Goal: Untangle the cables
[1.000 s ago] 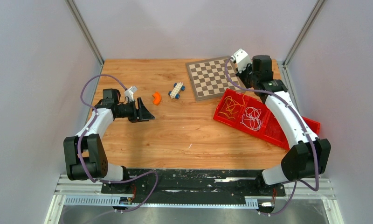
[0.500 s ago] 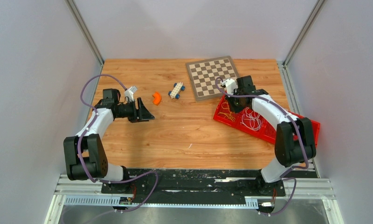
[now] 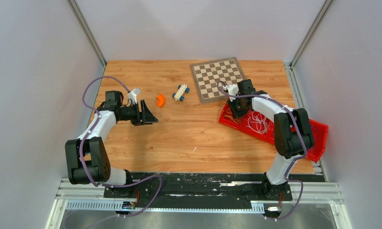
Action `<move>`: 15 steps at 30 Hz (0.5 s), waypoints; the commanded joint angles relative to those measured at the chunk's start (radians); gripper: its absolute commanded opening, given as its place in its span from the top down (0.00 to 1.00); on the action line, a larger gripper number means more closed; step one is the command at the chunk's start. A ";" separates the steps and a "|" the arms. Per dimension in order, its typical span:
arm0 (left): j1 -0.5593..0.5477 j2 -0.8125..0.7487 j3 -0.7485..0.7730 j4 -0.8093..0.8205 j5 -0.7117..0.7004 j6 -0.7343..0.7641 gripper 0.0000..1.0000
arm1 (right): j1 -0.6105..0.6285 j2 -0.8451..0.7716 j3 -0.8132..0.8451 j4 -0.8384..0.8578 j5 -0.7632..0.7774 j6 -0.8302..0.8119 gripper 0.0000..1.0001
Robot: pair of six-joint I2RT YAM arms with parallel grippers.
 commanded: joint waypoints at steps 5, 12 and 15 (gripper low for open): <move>0.006 -0.027 0.030 -0.012 -0.003 0.030 0.25 | -0.002 -0.171 0.098 -0.099 -0.007 -0.037 0.47; 0.006 -0.033 0.071 -0.033 -0.027 0.050 0.22 | -0.007 -0.255 0.198 -0.190 -0.018 -0.069 0.23; 0.006 -0.046 0.118 -0.084 -0.061 0.078 0.06 | -0.020 -0.298 0.241 -0.203 -0.052 -0.057 0.02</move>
